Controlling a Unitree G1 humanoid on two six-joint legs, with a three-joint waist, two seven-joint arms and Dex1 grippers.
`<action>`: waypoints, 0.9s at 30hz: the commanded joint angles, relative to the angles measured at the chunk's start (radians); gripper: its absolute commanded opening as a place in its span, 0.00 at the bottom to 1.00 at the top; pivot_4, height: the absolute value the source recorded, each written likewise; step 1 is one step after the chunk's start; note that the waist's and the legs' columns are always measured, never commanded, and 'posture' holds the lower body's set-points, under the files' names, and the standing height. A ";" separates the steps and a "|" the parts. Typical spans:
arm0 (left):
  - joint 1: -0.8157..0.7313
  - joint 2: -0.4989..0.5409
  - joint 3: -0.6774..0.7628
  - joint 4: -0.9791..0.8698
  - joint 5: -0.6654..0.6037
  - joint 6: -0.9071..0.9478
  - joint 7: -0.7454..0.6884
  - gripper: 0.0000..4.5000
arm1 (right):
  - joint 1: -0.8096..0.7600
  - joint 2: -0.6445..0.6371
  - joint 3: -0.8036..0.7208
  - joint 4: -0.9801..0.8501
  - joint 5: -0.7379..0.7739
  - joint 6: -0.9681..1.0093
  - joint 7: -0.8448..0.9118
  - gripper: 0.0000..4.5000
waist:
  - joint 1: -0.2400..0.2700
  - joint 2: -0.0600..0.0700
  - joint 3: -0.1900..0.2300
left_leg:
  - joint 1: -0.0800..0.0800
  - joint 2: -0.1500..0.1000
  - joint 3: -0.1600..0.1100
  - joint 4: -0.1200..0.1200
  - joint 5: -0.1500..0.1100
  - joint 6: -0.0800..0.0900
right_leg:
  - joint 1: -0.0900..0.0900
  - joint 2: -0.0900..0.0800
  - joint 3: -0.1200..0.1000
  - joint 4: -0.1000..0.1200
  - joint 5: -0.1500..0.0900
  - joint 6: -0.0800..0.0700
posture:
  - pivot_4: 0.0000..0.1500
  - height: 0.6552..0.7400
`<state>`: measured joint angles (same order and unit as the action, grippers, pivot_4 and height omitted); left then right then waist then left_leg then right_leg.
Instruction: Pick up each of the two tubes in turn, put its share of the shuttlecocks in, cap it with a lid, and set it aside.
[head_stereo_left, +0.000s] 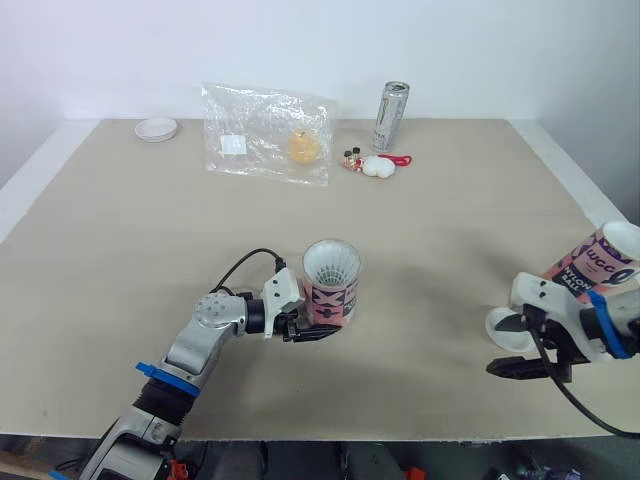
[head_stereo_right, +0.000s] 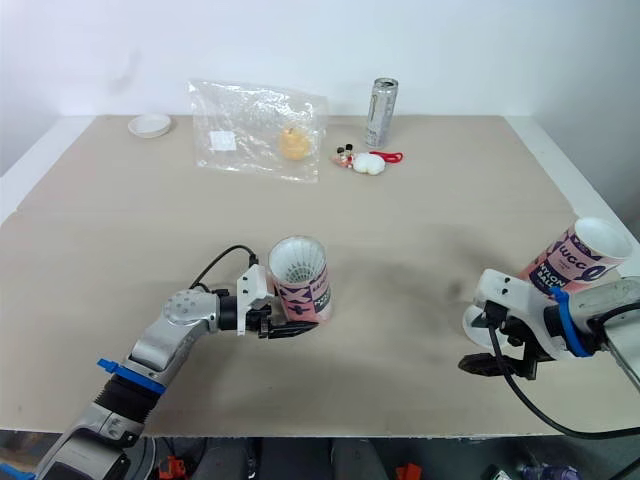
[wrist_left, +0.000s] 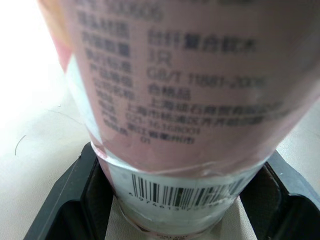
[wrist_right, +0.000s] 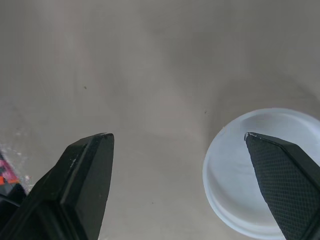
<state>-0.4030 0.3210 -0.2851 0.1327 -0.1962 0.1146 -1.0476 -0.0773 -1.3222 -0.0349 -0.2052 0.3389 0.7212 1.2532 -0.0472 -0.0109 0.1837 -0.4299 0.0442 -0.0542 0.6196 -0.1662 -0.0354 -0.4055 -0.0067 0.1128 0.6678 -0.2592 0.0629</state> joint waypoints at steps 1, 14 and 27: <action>0.019 0.014 -0.022 -0.006 0.014 0.019 -0.007 0.67 | -0.011 -0.003 0.003 0.005 -0.022 -0.008 -0.010 1.00 | 0.000 0.000 0.000 | 0.000 0.000 0.000 0.000 0.000 0.000 | 0.000 0.000 0.000 0.000 0.000 0.000 | 1.00 1.00; 0.019 0.008 -0.024 -0.012 0.012 0.036 0.004 0.67 | -0.044 0.004 0.047 0.045 -0.088 -0.068 -0.011 0.01 | 0.000 0.000 0.000 | 0.000 0.000 0.000 0.000 0.000 0.000 | 0.001 0.000 0.000 0.000 0.000 0.000 | 1.00 1.00; -0.003 0.006 -0.017 0.049 0.028 0.001 0.015 0.67 | -0.196 0.068 0.018 0.025 -0.070 -0.286 0.051 0.01 | -0.002 0.001 -0.001 | 0.002 0.000 0.001 0.001 0.000 0.000 | 0.002 0.000 0.000 0.000 0.002 0.000 | 1.00 1.00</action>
<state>-0.4096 0.3230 -0.2865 0.1478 -0.1955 0.1120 -1.0341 -0.2332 -1.2507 0.0125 -0.1542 0.2604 0.4943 1.2830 -0.0493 -0.0097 0.1828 -0.4273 0.0445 -0.0530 0.6211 -0.1661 -0.0355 -0.4037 -0.0066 0.1132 0.6677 -0.2563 0.0627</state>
